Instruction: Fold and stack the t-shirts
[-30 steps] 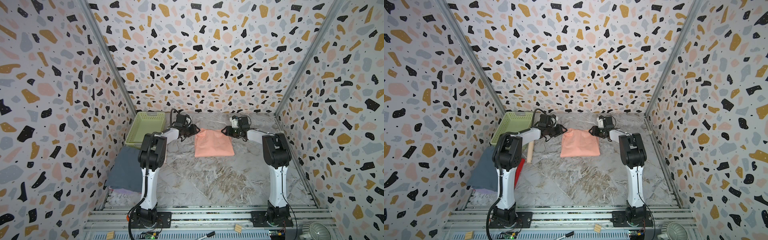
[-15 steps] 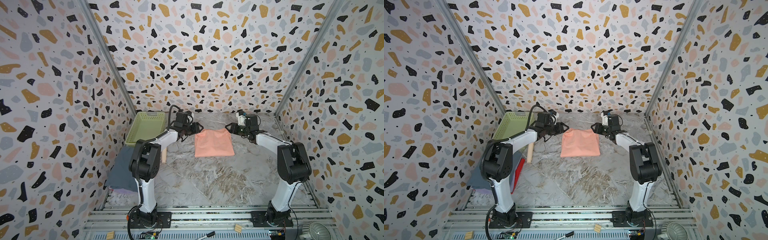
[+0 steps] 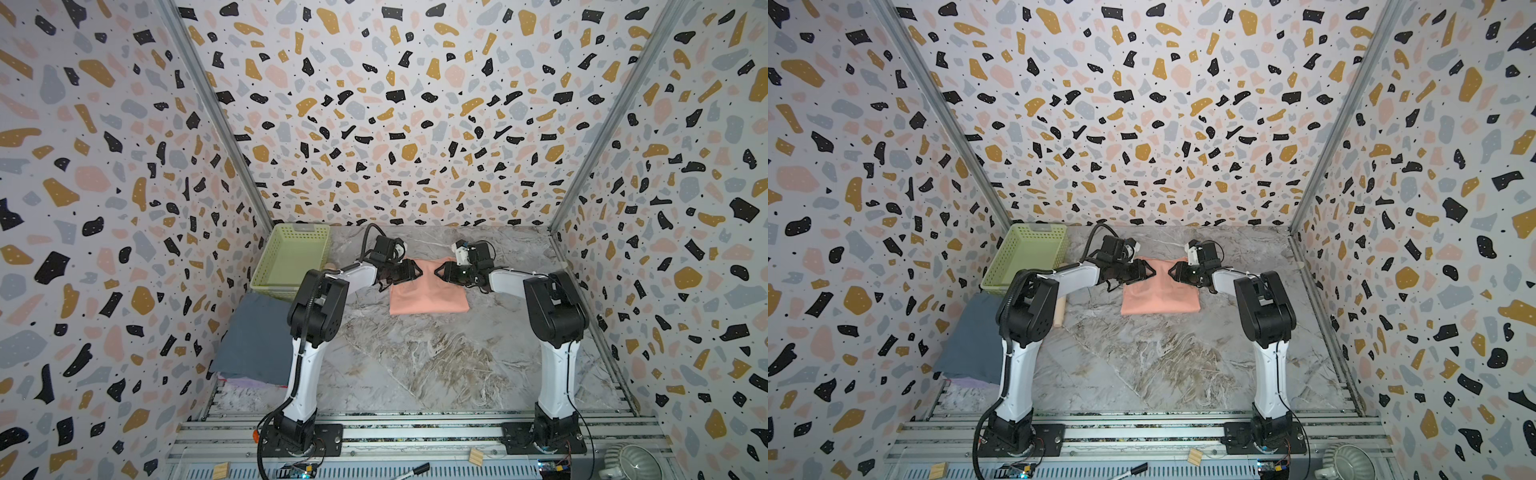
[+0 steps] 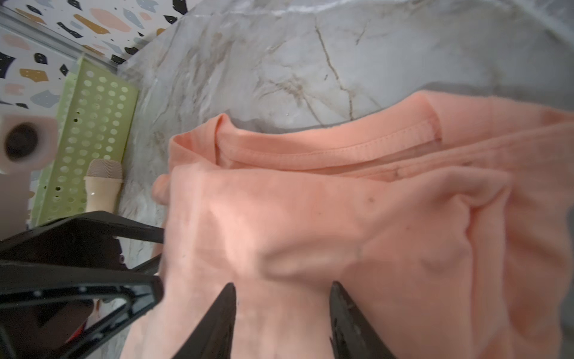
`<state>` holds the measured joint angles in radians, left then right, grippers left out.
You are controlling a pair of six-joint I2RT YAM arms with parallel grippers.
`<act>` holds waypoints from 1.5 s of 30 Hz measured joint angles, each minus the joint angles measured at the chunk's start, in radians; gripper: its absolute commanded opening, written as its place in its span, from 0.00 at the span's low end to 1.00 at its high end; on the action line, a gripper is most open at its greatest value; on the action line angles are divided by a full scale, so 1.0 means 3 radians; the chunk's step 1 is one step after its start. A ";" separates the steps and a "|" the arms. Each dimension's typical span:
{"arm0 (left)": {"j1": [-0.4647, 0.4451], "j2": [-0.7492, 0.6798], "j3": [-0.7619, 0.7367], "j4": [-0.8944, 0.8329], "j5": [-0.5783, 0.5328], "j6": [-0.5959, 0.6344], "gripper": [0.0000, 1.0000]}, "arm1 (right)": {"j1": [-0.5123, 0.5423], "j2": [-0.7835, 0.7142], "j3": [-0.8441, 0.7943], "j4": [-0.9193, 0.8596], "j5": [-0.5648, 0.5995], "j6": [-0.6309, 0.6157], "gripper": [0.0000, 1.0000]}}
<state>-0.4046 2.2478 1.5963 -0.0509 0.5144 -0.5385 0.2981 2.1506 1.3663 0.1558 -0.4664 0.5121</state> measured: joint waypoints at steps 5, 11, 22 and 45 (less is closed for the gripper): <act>0.0261 0.0230 0.0231 0.0000 0.0008 -0.0037 0.55 | -0.0125 0.0146 0.0198 0.0018 0.0039 -0.0013 0.49; 0.0528 0.0272 0.0261 -0.0006 0.0013 -0.0062 0.54 | -0.0276 0.0177 0.0239 -0.0020 0.0036 -0.0106 0.50; 0.0487 -0.0898 -0.0710 -0.0001 -0.0136 0.0043 0.57 | -0.0320 -0.0716 -0.0177 -0.0262 0.0048 -0.0449 0.62; -0.0100 -0.1074 -0.1766 0.0285 -0.0345 -0.0172 0.34 | 0.1350 -0.1862 -0.2080 0.0674 0.2136 -0.2218 0.95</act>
<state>-0.4347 1.9255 1.0664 0.0345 0.4110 -0.5900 0.7033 1.5921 0.7422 0.3580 0.1745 -0.1532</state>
